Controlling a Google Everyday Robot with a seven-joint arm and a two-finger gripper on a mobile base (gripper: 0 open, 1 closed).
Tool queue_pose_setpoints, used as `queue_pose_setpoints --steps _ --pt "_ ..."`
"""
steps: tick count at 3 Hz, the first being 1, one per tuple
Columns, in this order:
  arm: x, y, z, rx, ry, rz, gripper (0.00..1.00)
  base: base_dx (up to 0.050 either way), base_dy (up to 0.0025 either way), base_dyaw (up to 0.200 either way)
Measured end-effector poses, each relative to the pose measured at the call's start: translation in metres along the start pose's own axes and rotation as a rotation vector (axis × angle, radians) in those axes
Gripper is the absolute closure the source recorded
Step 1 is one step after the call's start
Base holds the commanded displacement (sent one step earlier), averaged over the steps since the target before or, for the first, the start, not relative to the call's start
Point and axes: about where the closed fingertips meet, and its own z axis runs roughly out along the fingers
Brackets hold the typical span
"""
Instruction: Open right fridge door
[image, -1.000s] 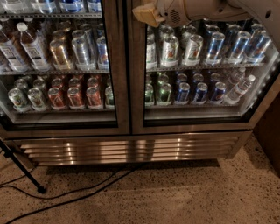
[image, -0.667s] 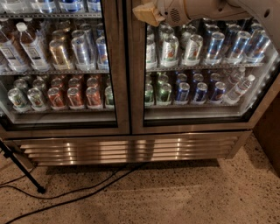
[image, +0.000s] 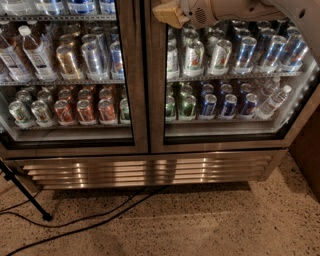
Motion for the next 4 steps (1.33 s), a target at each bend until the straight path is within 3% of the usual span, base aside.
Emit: queue_pose_setpoints --steps 2,4 --pt "0.0022 -0.0090 0.0014 0.000 0.000 0.000 1.00 0.000 0.00000 0.000" --pt "0.0022 -0.0089 0.0015 0.000 0.000 0.000 0.58 0.000 0.00000 0.000"
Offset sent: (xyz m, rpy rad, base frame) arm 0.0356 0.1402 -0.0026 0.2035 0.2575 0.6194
